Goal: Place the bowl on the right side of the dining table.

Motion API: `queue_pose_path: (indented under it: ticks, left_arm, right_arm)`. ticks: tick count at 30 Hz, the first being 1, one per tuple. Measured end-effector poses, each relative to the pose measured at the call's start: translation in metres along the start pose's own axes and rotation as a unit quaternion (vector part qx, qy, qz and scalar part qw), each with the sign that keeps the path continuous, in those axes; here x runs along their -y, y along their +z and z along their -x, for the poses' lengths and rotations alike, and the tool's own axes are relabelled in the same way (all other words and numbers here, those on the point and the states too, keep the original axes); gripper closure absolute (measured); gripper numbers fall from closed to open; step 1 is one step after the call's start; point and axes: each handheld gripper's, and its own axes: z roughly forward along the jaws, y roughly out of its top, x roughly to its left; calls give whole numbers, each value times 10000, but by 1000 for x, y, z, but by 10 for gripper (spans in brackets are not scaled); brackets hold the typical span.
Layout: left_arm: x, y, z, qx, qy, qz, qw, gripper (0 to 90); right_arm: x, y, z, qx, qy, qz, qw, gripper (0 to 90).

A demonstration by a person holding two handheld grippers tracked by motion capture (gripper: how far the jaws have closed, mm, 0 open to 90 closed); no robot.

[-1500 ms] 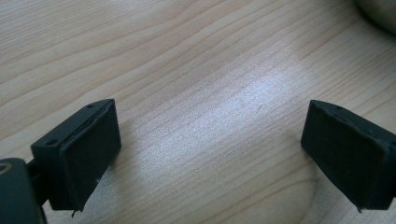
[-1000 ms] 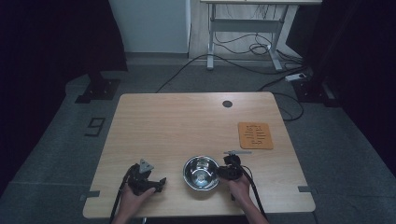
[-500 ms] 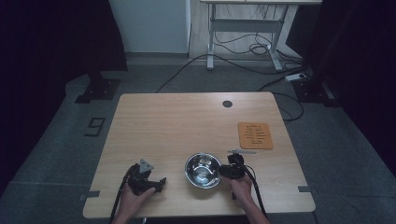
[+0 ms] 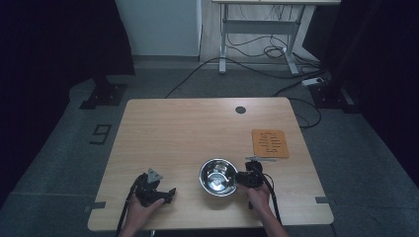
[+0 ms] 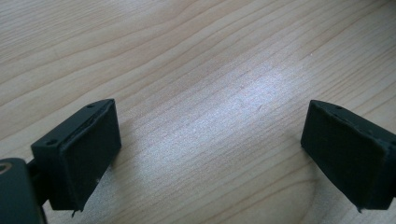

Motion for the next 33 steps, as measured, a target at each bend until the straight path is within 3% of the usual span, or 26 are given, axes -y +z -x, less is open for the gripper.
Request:
queue_pose_path:
  ticks: [19, 33]
  left_arm:
    - [0, 0, 0, 1, -1, 0, 10000, 44]
    - [0, 0, 0, 2, 0, -2, 10000, 44]
  right_arm:
    - [-24, -44, 28, 211, 314, 711, 9967, 866]
    - [-29, -54, 41, 413, 407, 874, 9945, 867]
